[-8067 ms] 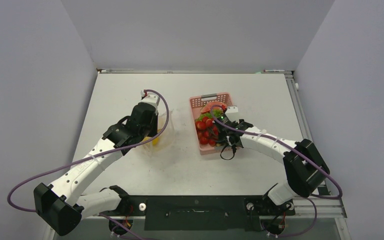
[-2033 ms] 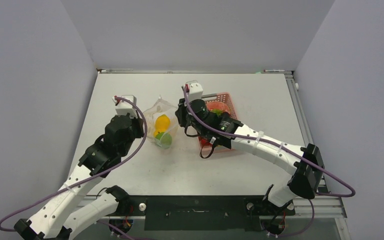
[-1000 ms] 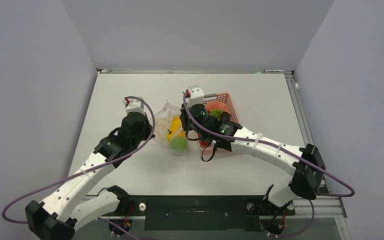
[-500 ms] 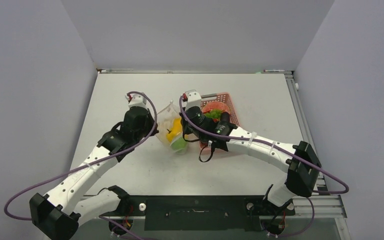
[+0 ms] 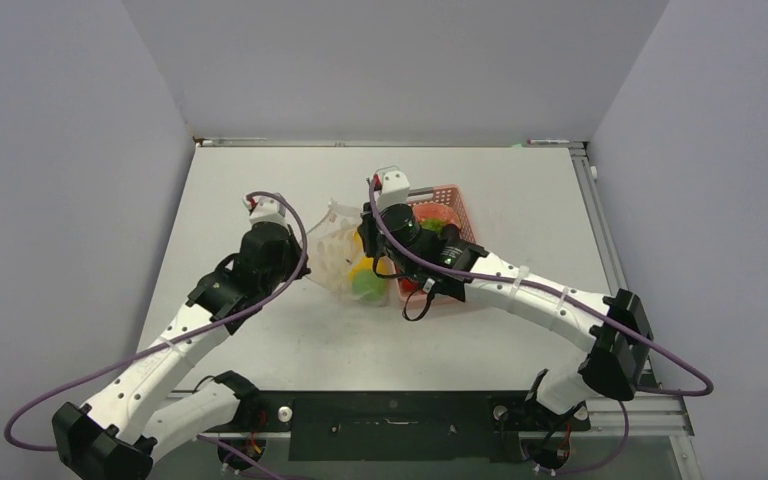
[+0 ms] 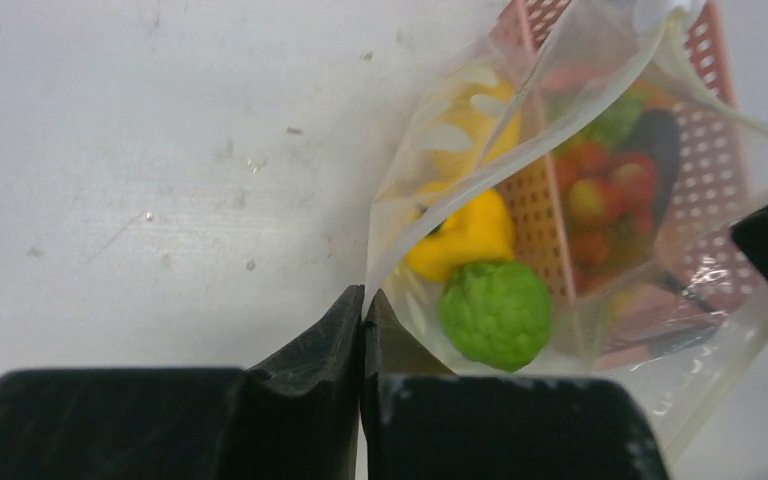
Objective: Place the food in the zip-top bag and seal the zipper
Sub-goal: Adjust the zipper food storage bag at the center of the board.
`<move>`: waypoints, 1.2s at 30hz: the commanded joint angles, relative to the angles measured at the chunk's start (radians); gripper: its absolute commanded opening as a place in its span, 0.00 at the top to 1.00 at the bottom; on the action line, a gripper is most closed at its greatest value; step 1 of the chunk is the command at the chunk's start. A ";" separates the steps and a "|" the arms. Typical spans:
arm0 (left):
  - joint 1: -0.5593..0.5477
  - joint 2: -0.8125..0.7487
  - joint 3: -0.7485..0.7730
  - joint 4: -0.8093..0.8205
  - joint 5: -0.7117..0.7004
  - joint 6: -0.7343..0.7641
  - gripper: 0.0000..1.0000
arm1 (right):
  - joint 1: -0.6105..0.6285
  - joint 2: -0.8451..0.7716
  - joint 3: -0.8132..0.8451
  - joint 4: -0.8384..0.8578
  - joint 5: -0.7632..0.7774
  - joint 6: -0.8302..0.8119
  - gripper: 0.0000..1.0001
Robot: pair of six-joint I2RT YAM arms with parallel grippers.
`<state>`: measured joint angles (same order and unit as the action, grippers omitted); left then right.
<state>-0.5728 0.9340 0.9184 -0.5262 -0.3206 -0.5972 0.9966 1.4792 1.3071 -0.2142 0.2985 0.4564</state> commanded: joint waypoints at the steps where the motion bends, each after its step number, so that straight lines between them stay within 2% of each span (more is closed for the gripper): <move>1: 0.015 0.009 -0.091 0.032 0.014 -0.061 1.00 | 0.003 0.065 -0.057 0.056 -0.021 0.028 0.95; 6: 0.029 0.022 -0.068 0.033 0.043 -0.050 1.00 | 0.003 0.084 -0.060 0.048 -0.040 0.039 0.95; 18: 0.081 0.019 0.127 -0.041 0.071 0.086 1.00 | 0.007 -0.011 0.054 0.001 0.024 -0.024 0.95; 25: 0.104 0.012 0.140 -0.056 0.062 0.130 1.00 | 0.007 -0.031 0.063 0.024 0.031 -0.028 0.95; 36: 0.149 0.028 0.196 -0.087 0.059 0.208 1.00 | 0.008 0.029 0.044 0.057 0.008 -0.005 0.95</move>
<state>-0.4343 0.9588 1.0393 -0.6151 -0.2562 -0.4339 0.9966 1.4853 1.3361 -0.2176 0.3012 0.4412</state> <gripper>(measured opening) 0.001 0.059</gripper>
